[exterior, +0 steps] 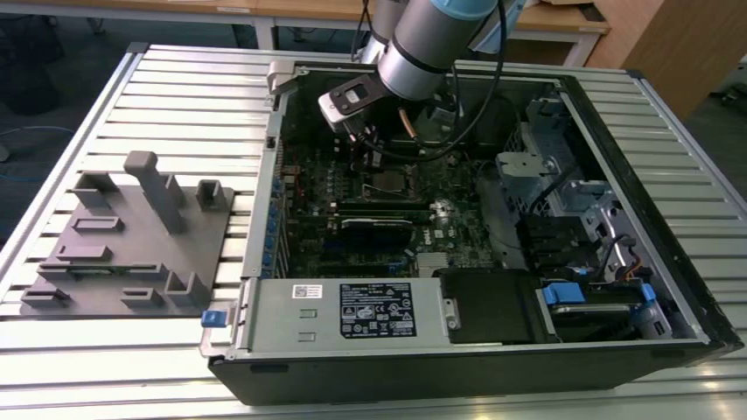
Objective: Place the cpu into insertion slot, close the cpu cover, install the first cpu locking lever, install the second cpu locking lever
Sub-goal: 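Place the cpu into insertion slot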
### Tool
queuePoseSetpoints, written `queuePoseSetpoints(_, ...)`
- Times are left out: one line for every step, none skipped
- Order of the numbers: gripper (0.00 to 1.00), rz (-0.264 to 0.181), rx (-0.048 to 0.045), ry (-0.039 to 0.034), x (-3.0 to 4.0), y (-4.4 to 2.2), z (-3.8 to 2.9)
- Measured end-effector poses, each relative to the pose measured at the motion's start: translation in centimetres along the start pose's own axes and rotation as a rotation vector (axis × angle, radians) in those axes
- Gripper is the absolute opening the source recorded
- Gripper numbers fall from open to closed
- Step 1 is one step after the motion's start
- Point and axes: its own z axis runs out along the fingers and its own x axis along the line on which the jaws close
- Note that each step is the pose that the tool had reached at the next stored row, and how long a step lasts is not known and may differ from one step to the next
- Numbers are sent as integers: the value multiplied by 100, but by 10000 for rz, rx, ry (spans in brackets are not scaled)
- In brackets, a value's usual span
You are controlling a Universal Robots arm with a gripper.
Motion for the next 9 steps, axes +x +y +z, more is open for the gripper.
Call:
queuePoseSetpoints(10, 0, 6, 0, 0, 0, 0)
queuePoseSetpoints(10, 1, 11, -1, 0, 0, 0)
queuePoseSetpoints(10, 0, 16, -1, 0, 0, 0)
queuePoseSetpoints(10, 1, 21, -1, 0, 0, 0)
queuePoseSetpoints(10, 1, 26, 0, 0, 0, 0)
queuePoseSetpoints(10, 1, 31, -1, 0, 0, 0)
queuePoseSetpoints(10, 1, 36, 0, 0, 0, 0)
queuePoseSetpoints(10, 1, 41, -1, 0, 0, 0)
queuePoseSetpoints(10, 1, 46, -1, 0, 0, 0)
